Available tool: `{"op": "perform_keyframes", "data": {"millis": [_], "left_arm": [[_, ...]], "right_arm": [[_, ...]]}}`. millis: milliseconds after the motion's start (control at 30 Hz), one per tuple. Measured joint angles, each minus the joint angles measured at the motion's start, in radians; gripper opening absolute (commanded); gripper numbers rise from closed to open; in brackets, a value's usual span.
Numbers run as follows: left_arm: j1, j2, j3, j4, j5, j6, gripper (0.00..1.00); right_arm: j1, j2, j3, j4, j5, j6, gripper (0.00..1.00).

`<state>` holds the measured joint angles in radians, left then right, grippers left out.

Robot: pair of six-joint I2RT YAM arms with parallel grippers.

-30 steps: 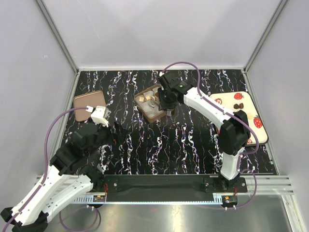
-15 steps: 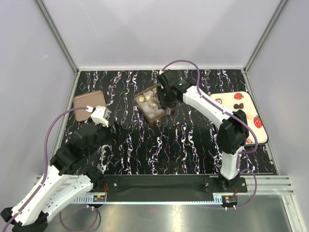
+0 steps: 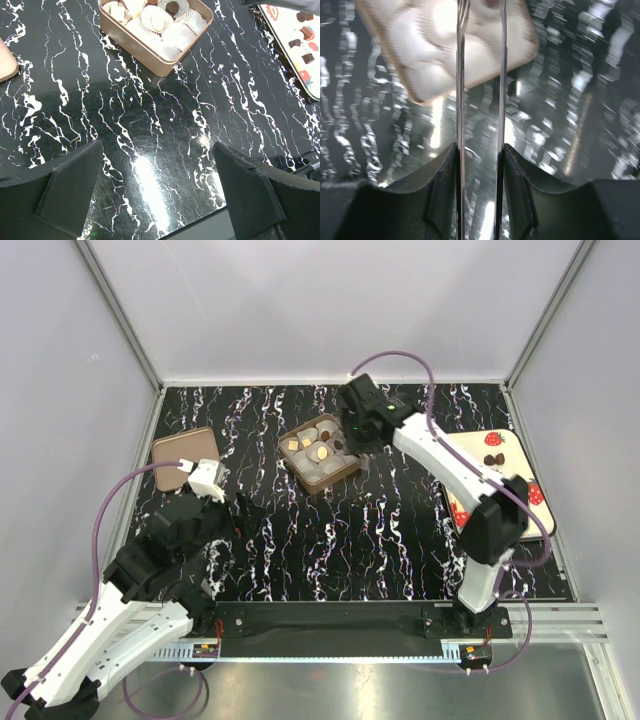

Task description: Pack the chocolate

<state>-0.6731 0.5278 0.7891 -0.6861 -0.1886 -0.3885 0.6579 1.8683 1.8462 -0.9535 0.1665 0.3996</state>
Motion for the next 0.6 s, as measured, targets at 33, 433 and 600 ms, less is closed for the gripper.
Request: {"op": "perform_keyframes", "data": {"millis": [33, 433, 600], "left_arm": [[0.000, 0.000, 0.000, 0.000, 0.000, 0.000, 0.99], [0.000, 0.005, 0.000, 0.000, 0.002, 0.000, 0.99], [0.000, 0.006, 0.000, 0.000, 0.002, 0.000, 0.99]], "right_arm": [[-0.015, -0.034, -0.033, -0.002, 0.008, -0.001, 0.45], [-0.497, -0.607, -0.470, -0.069, 0.103, -0.009, 0.46], [-0.632, -0.605, -0.565, -0.061, 0.074, -0.019, 0.47]]}}
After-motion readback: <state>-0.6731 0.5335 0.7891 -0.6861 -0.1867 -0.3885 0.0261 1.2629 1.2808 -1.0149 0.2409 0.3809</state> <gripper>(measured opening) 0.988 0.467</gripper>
